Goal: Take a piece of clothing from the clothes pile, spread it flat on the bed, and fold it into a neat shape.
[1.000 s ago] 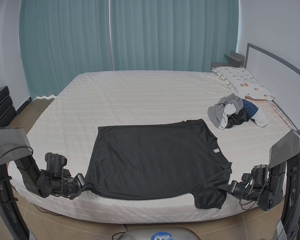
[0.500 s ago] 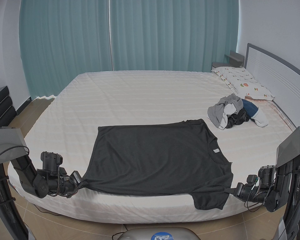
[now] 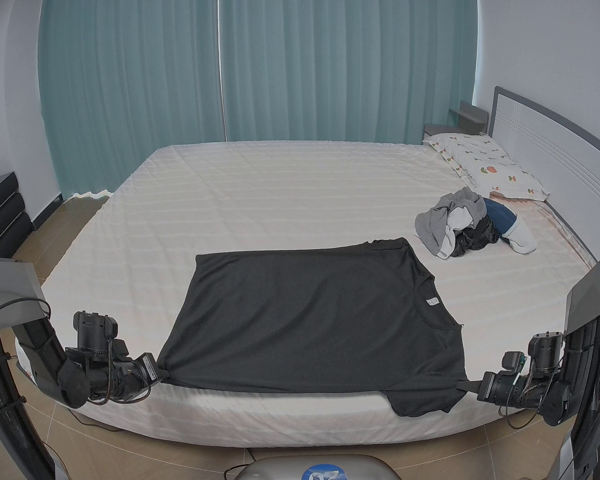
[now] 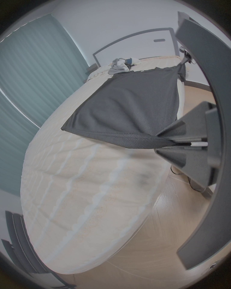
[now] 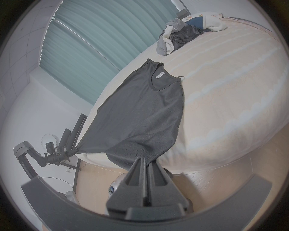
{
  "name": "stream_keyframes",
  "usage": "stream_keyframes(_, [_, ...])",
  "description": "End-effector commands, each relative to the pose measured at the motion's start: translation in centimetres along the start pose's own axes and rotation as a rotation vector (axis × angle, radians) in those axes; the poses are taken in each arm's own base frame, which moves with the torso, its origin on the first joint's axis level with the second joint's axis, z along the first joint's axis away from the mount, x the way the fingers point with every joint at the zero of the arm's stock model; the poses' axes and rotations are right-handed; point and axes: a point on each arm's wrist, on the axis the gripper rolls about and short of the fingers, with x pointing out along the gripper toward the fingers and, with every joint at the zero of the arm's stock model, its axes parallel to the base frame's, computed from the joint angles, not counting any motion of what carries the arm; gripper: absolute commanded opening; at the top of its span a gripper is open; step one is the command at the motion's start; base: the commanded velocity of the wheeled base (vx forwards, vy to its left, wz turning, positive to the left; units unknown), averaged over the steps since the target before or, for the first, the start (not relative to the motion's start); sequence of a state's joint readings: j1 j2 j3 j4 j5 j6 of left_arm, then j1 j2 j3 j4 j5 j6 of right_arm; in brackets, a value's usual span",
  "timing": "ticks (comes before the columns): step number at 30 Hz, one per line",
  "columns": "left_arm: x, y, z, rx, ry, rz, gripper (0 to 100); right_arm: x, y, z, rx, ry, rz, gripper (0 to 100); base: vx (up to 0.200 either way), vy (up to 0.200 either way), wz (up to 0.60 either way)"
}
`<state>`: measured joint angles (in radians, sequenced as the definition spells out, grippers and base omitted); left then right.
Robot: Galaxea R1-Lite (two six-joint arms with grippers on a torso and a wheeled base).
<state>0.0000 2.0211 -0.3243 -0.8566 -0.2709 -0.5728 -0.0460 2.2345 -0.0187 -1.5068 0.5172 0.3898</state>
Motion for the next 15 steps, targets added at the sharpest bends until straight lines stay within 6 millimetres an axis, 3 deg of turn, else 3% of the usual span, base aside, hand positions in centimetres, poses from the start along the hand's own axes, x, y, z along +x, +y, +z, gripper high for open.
stream_keyframes(1, [-0.3,0.4,-0.6,0.009,-0.002,0.030,0,-1.2,0.5,0.0,-0.021,0.008,-0.007,0,0.000,0.000,0.00])
stream_keyframes(15, [-0.9,1.5,-2.3,0.159,0.047,0.076,0,-2.6,0.7,-1.2,-0.130,0.137,-0.050,0,0.000,0.000,0.00])
